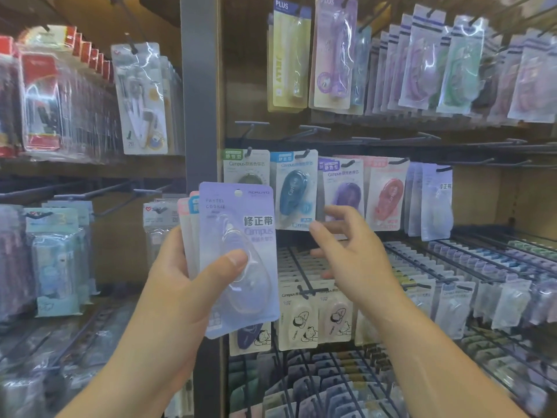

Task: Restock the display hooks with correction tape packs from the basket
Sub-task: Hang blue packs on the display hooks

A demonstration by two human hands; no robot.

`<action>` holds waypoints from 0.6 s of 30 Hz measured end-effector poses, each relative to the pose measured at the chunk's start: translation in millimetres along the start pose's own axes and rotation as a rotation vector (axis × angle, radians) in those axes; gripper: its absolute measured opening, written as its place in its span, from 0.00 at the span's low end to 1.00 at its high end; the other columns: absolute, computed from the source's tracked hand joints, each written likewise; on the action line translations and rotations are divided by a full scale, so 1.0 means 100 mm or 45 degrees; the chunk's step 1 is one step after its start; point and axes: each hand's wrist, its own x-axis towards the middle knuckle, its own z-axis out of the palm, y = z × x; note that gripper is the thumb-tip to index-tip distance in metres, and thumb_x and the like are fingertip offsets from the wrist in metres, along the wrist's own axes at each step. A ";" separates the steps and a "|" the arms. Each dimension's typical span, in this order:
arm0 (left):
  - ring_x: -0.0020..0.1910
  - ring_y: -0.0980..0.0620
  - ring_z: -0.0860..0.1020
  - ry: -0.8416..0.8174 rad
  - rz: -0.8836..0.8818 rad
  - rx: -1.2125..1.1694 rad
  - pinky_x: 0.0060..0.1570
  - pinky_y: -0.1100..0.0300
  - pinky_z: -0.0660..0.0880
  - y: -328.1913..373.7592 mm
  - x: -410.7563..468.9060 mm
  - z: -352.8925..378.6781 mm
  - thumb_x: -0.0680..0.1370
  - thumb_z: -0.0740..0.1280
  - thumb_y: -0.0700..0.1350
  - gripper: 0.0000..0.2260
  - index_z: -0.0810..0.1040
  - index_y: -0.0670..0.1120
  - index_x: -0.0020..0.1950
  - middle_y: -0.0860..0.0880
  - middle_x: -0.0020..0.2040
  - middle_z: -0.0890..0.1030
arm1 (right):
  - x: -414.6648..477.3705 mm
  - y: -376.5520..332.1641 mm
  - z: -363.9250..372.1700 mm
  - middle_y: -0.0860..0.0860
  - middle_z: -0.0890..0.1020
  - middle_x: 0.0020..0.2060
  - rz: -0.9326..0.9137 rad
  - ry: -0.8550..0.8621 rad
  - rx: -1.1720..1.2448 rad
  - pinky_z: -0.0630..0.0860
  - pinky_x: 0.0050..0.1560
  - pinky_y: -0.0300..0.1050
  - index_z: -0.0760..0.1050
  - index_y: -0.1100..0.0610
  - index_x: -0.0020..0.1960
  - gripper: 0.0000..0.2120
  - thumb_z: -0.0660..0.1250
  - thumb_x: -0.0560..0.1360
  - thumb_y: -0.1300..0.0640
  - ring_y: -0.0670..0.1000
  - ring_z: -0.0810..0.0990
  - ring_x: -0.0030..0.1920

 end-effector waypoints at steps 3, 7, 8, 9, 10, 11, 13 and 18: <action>0.54 0.43 0.87 -0.030 -0.020 -0.039 0.49 0.46 0.83 -0.03 0.03 0.10 0.61 0.76 0.58 0.33 0.79 0.52 0.65 0.48 0.57 0.87 | -0.28 -0.15 -0.07 0.38 0.83 0.52 -0.056 -0.143 0.199 0.84 0.41 0.46 0.79 0.44 0.58 0.14 0.72 0.75 0.42 0.49 0.84 0.49; 0.55 0.40 0.87 -0.082 -0.054 -0.118 0.47 0.46 0.84 -0.09 0.05 0.24 0.63 0.76 0.55 0.34 0.77 0.49 0.68 0.44 0.59 0.87 | -0.51 -0.27 -0.04 0.45 0.86 0.52 -0.141 -0.361 0.192 0.83 0.47 0.47 0.80 0.46 0.58 0.17 0.78 0.72 0.44 0.50 0.84 0.49; 0.54 0.41 0.87 -0.075 -0.060 -0.127 0.46 0.49 0.84 -0.10 0.05 0.27 0.63 0.77 0.55 0.34 0.77 0.50 0.68 0.44 0.59 0.87 | -0.52 -0.27 -0.04 0.45 0.86 0.52 -0.130 -0.342 0.208 0.83 0.49 0.49 0.81 0.46 0.58 0.17 0.79 0.72 0.46 0.51 0.84 0.48; 0.54 0.41 0.87 -0.068 -0.063 -0.131 0.46 0.49 0.84 -0.11 0.05 0.30 0.62 0.78 0.55 0.34 0.77 0.51 0.67 0.45 0.59 0.87 | -0.54 -0.26 -0.03 0.45 0.86 0.51 -0.120 -0.315 0.225 0.83 0.50 0.51 0.81 0.47 0.58 0.16 0.79 0.71 0.49 0.52 0.84 0.48; 0.54 0.42 0.87 -0.067 -0.066 -0.130 0.47 0.47 0.84 -0.12 0.04 0.33 0.62 0.79 0.55 0.34 0.77 0.51 0.67 0.46 0.59 0.87 | -0.54 -0.26 -0.03 0.45 0.87 0.51 -0.116 -0.294 0.232 0.83 0.51 0.52 0.81 0.47 0.57 0.16 0.80 0.71 0.51 0.53 0.84 0.48; 0.54 0.42 0.87 -0.063 -0.072 -0.128 0.47 0.45 0.84 -0.14 0.04 0.35 0.61 0.79 0.55 0.34 0.77 0.52 0.66 0.47 0.58 0.87 | -0.55 -0.25 -0.02 0.46 0.87 0.51 -0.114 -0.282 0.235 0.83 0.51 0.53 0.82 0.47 0.57 0.16 0.80 0.71 0.53 0.53 0.85 0.49; 0.54 0.43 0.87 -0.052 -0.086 -0.130 0.49 0.43 0.83 -0.16 0.03 0.39 0.61 0.80 0.55 0.34 0.77 0.52 0.65 0.48 0.58 0.87 | -0.56 -0.22 -0.02 0.47 0.87 0.51 -0.095 -0.284 0.283 0.83 0.53 0.56 0.82 0.47 0.58 0.17 0.80 0.72 0.55 0.55 0.86 0.50; 0.59 0.44 0.86 -0.075 -0.108 -0.181 0.58 0.41 0.81 -0.22 0.02 0.41 0.70 0.76 0.53 0.28 0.75 0.51 0.69 0.48 0.61 0.87 | -0.58 -0.18 -0.05 0.51 0.87 0.50 -0.033 -0.295 0.403 0.81 0.38 0.45 0.81 0.48 0.59 0.16 0.77 0.73 0.54 0.59 0.86 0.47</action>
